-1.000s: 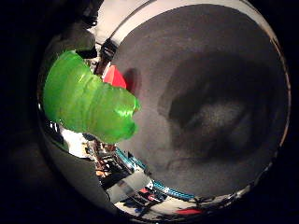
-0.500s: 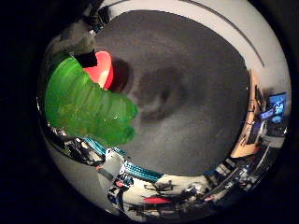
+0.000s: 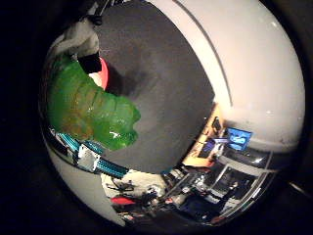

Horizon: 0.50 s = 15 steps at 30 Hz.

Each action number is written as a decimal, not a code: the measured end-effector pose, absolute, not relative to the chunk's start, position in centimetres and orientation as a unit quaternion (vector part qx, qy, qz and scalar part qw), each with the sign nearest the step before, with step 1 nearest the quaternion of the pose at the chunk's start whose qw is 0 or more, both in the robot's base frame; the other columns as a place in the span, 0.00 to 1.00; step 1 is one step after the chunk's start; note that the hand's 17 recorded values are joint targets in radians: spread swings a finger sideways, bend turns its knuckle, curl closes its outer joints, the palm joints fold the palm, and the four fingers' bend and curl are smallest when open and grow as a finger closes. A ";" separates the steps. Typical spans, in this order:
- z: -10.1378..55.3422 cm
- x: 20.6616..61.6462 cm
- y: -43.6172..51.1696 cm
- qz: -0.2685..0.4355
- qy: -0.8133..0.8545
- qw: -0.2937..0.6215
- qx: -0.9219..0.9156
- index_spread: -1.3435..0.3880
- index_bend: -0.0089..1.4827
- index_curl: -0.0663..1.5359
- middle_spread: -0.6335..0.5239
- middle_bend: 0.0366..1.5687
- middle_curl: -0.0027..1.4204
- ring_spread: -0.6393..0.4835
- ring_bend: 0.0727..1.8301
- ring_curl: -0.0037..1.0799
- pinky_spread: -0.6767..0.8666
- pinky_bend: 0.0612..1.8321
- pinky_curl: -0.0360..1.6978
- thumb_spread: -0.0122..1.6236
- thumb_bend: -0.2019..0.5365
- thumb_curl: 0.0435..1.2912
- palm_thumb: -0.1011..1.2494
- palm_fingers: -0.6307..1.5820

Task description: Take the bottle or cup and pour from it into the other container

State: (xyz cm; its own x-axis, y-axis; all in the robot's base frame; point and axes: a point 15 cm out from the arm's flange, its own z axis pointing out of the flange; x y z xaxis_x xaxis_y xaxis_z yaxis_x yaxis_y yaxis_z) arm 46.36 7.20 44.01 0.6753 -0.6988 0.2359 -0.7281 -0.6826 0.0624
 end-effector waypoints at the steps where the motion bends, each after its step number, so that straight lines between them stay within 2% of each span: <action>1: 44.1 46.5 7.5 0.104 -0.384 0.088 0.913 0.54 0.53 0.67 0.29 0.66 0.73 0.31 0.73 0.76 0.27 0.79 0.47 0.42 0.23 0.48 0.78 0.67; 8: 44.7 47.7 9.4 0.180 -0.324 0.191 0.909 0.53 0.52 0.68 0.29 0.64 0.74 0.30 0.72 0.77 0.27 0.78 0.47 0.41 0.23 0.48 0.78 0.67; 15: 44.5 47.9 9.8 0.210 -0.283 0.293 0.889 0.52 0.50 0.68 0.28 0.63 0.75 0.30 0.72 0.77 0.27 0.78 0.48 0.39 0.23 0.49 0.79 0.67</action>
State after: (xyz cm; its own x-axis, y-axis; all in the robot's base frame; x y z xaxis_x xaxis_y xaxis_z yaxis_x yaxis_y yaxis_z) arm 47.91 9.84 44.47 0.7516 -0.3809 0.5385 -0.6264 -0.6680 0.4017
